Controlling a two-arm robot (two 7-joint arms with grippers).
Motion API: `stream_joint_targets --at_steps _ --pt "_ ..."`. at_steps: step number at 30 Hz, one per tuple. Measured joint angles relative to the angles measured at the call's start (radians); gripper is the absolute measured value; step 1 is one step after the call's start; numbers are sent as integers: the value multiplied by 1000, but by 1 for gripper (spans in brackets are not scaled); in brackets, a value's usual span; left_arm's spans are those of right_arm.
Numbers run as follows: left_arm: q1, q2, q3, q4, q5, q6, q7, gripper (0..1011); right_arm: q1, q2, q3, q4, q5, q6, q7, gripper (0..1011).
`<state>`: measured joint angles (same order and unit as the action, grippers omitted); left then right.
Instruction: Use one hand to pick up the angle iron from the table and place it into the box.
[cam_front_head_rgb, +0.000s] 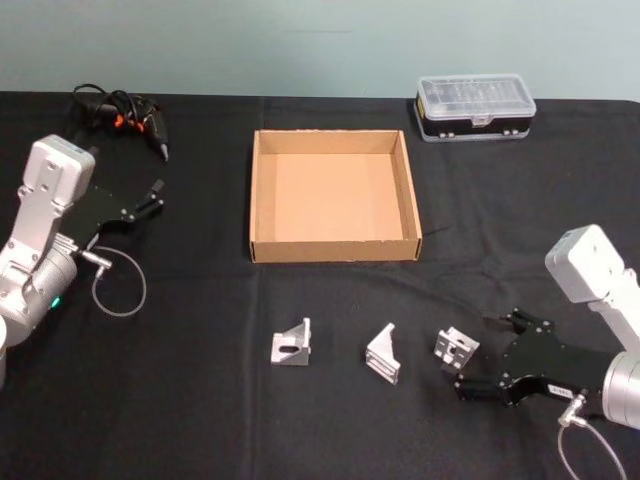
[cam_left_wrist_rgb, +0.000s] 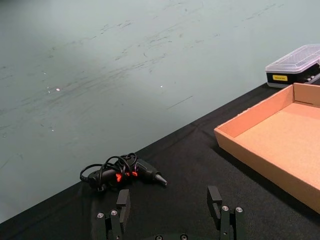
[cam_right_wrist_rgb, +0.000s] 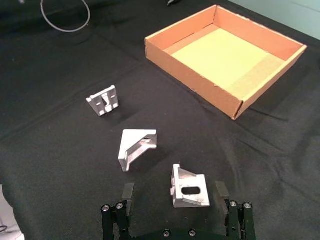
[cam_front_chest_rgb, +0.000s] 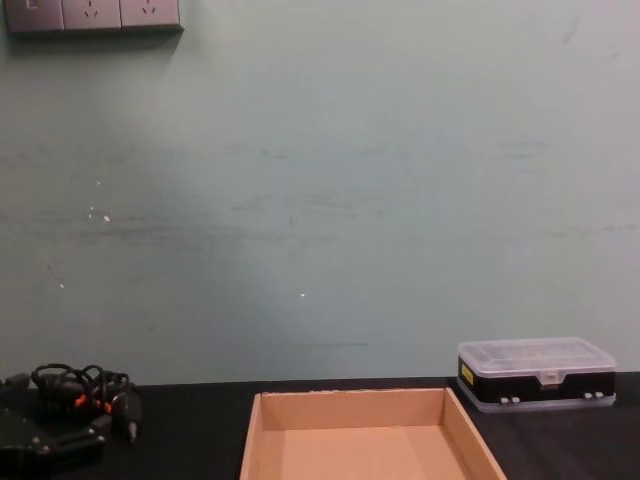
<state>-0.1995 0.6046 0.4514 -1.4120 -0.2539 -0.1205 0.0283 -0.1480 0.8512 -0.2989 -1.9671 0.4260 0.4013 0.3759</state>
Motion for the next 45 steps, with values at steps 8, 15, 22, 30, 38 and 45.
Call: stream_joint_targets --at_steps 8,15,22,30,38,45 --pt "0 0 0 0 0 0 0 1011 40 -31 -26 22 -56 19 12 1003" --pt "0 0 0 0 0 0 0 1011 67 -62 -45 51 -89 25 33 1003" --pt "0 0 0 0 0 0 0 1011 72 -84 -52 68 -106 25 49 1003" --pt "0 0 0 0 0 0 0 1012 74 -99 -52 79 -119 22 56 1003" --pt "0 0 0 0 0 0 0 1011 66 -106 -44 83 -129 17 59 964" --pt "0 0 0 0 0 0 0 1011 57 -115 -32 84 -137 10 58 765"
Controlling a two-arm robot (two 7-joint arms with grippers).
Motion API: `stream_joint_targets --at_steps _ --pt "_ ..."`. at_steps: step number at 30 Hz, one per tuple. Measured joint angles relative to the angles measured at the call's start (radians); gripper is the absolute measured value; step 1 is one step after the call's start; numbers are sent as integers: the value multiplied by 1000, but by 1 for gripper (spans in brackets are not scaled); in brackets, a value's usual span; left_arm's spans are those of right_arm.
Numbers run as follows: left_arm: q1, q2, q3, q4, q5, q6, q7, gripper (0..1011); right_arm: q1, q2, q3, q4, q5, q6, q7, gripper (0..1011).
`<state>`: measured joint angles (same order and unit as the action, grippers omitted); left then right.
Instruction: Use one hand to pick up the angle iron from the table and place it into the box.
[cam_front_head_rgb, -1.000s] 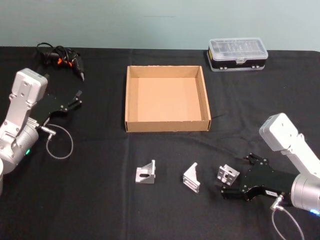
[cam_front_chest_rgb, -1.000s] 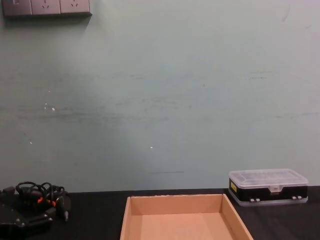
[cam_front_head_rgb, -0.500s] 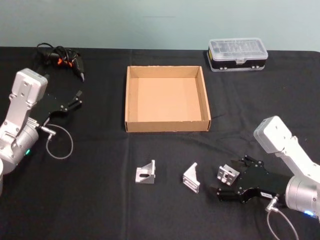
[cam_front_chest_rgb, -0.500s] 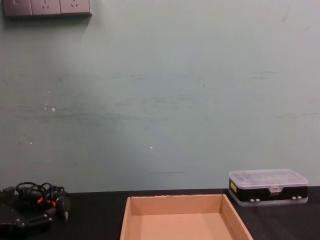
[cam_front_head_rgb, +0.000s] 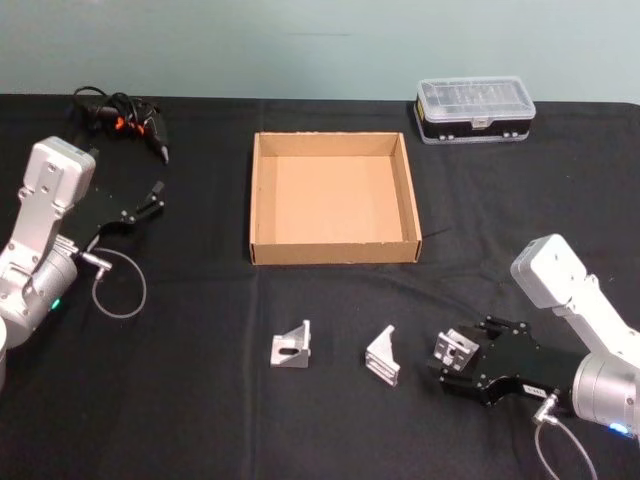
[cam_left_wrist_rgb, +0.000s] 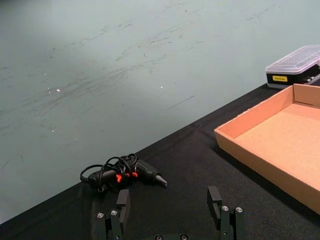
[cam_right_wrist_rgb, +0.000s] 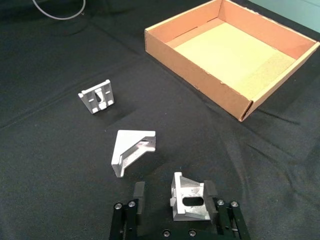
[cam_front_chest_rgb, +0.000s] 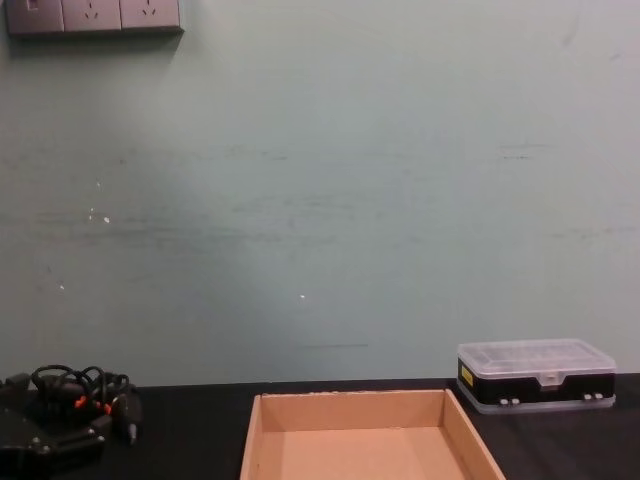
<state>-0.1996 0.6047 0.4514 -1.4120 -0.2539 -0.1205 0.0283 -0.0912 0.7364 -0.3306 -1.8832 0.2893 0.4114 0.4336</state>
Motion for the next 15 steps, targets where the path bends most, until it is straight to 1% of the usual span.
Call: stream_joint_targets --at_steps 1,2,3,4,5,6,7,11,12,13,15 --pt "0 0 0 0 0 0 0 1011 -1 0 1 0 0 -1 0 731" --pt "0 0 0 0 0 0 0 1011 -1 -1 3 0 -1 -3 0 731" --pt "0 0 0 0 0 0 0 1011 -2 -1 4 0 -1 -4 0 692" --pt "0 0 0 0 0 0 0 1011 -3 -3 7 1 -1 -8 0 678" --pt "0 0 0 0 0 0 0 1011 -4 -3 8 1 -1 -9 0 620" --pt "0 0 0 0 0 0 0 1011 -4 -4 10 1 -1 -11 0 592" --pt "0 0 0 0 0 0 0 1011 -6 -6 12 1 -1 -14 0 533" --pt "0 0 0 0 0 0 0 1011 -7 -10 17 2 0 -19 0 443" --pt "0 0 0 0 0 0 0 1011 -8 -11 19 2 1 -21 1 386" --pt "0 0 0 0 0 0 0 1011 -8 -12 20 3 2 -22 1 365" --pt "0 0 0 0 0 0 0 1011 -9 -14 23 4 7 -24 3 281"
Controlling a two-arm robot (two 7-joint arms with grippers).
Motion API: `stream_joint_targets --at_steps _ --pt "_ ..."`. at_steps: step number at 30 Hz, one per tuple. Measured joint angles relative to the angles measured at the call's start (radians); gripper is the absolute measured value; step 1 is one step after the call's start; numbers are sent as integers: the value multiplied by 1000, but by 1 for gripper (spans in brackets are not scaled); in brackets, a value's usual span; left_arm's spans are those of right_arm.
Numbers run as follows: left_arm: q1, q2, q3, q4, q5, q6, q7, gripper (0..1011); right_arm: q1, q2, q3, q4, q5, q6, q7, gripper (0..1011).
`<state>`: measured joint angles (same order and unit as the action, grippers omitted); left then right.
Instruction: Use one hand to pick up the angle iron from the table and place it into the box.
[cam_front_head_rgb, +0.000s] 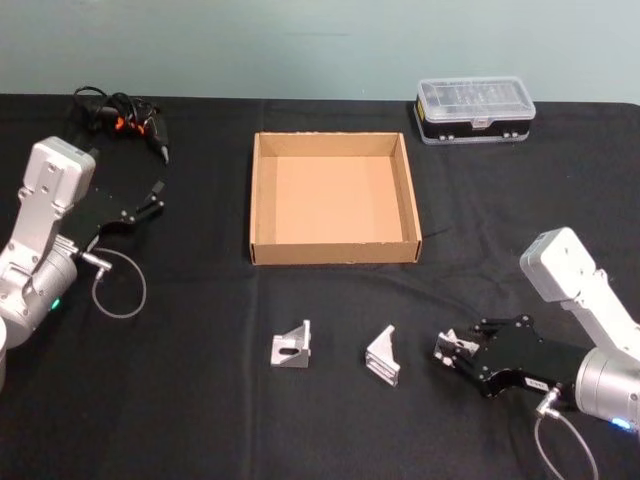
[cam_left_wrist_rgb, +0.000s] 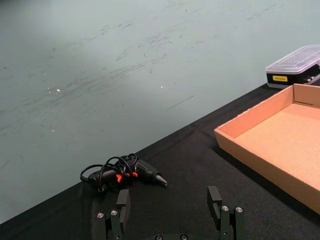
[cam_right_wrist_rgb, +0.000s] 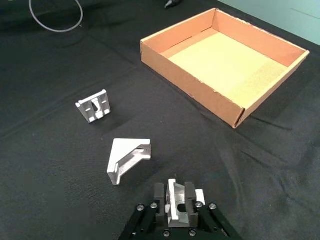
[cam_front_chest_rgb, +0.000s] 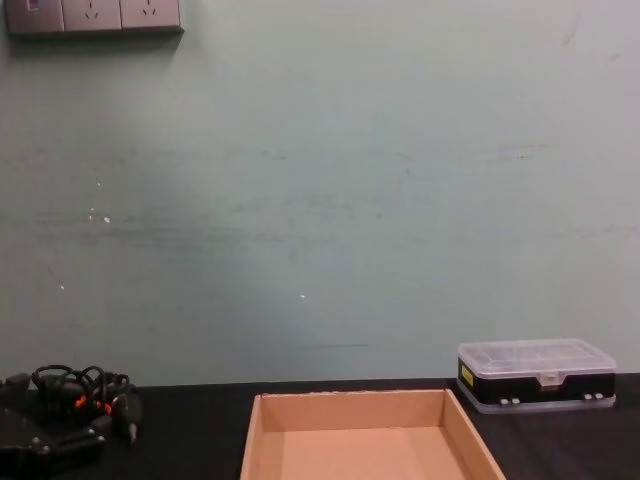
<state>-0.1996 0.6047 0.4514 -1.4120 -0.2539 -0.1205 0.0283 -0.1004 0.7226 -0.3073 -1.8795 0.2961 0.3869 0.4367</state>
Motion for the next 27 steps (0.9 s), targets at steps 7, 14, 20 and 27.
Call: stream_joint_targets --at_steps 7,14,20,27 --pt "0 0 0 0 0 0 0 1011 0 -1 3 1 11 -8 9 60" --pt "0 0 0 0 0 0 0 1011 6 -1 -2 6 15 -12 13 33" --pt "0 0 0 0 0 0 0 1011 8 -1 -3 7 15 -14 12 29" --pt "0 0 0 0 0 0 0 1011 2 -1 14 -17 19 -17 -2 29"
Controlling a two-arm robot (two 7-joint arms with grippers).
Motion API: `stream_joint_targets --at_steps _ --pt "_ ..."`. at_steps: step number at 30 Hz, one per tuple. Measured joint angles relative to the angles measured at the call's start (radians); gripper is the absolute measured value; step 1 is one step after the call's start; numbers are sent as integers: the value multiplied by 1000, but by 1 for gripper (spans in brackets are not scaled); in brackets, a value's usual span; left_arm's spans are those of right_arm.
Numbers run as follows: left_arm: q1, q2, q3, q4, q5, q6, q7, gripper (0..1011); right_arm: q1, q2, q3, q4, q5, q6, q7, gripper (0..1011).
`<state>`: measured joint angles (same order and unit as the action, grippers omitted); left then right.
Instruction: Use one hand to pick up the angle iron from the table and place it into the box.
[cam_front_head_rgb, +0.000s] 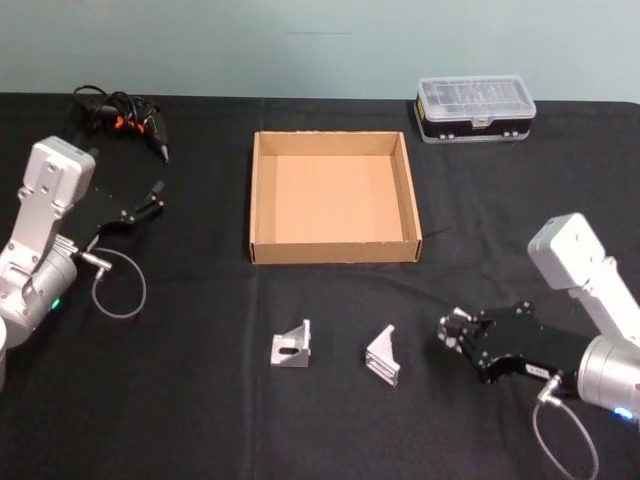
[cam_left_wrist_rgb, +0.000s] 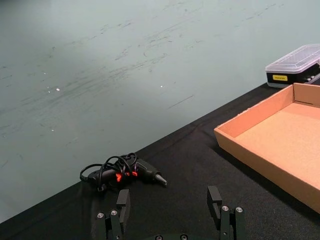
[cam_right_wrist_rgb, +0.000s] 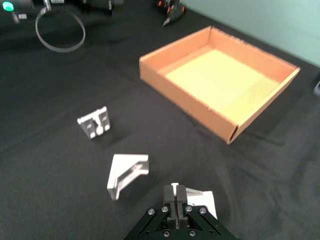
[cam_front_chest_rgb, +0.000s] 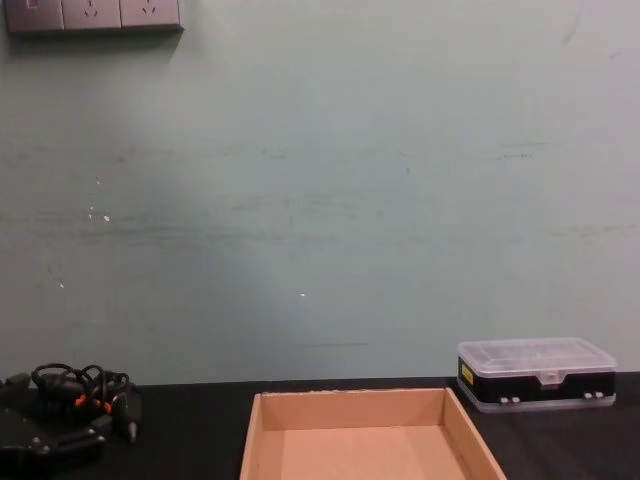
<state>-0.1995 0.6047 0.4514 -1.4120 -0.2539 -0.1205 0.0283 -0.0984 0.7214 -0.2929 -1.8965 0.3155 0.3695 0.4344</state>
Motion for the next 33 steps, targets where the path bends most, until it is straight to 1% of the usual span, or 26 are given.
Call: stream_joint_targets --at_steps 5,8,11,16,17,20,21,23,24,26,27,28,29,32,33 --pt "0 0 0 0 0 0 0 1011 -5 -2 26 -43 12 -6 -16 29" --pt "0 0 0 0 0 0 0 1012 -1 -8 36 -65 16 -10 -25 29" --pt "0 0 0 0 0 0 0 1011 7 -17 38 -77 15 -14 -33 29" --pt "0 0 0 0 0 0 0 1011 50 -56 24 -72 -11 -39 -60 29" --pt "0 0 0 0 0 0 0 1011 67 -74 16 -60 -23 -50 -70 29" --pt "0 0 0 0 0 0 0 1011 100 -107 0 -32 -46 -67 -86 29" --pt "0 0 0 0 0 0 0 1011 126 -131 -13 -8 -63 -78 -94 29" --pt "0 0 0 0 0 0 0 1011 151 -154 -23 17 -78 -87 -100 29" --pt "0 0 0 0 0 0 0 1011 179 -179 -36 48 -93 -95 -105 29" --pt "0 0 0 0 0 0 0 1011 208 -205 -51 83 -108 -103 -110 29" --pt "0 0 0 0 0 0 0 1011 233 -227 -61 115 -120 -108 -112 28" --pt "0 0 0 0 0 0 0 1011 247 -238 -66 132 -126 -111 -113 29" --pt "0 0 0 0 0 0 0 1011 271 -259 -75 165 -137 -116 -114 29" --pt "0 0 0 0 0 0 0 1011 306 -286 -87 213 -154 -122 -115 29" --pt "0 0 0 0 0 0 0 1011 325 -301 -92 241 -163 -124 -116 28"
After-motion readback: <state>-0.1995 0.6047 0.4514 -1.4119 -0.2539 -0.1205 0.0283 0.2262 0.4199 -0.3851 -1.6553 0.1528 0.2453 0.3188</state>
